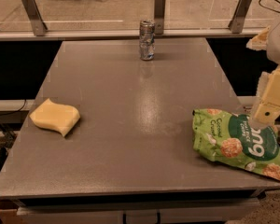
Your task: Move sponge near green rice chip bag
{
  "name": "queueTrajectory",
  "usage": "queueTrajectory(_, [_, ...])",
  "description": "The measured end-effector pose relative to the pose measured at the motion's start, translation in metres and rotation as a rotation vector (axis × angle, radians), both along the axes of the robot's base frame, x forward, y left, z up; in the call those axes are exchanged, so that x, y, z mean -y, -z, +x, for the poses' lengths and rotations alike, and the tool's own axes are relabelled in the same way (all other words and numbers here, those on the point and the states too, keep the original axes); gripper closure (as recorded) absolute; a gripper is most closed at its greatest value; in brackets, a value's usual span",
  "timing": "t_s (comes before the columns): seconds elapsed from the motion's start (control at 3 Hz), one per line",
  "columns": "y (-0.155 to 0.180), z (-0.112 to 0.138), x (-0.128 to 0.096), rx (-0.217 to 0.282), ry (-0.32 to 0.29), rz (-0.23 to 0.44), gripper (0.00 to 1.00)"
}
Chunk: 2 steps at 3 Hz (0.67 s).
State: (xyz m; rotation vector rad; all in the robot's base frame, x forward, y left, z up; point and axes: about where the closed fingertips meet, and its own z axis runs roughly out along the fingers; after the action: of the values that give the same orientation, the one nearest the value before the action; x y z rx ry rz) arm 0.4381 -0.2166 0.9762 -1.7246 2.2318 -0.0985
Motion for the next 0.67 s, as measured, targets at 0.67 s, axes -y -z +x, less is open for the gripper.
queueTrajectory(0.67, [-0.0006, 0.0013, -0.0063, 0.002, -0.015, 0.029, 0.0])
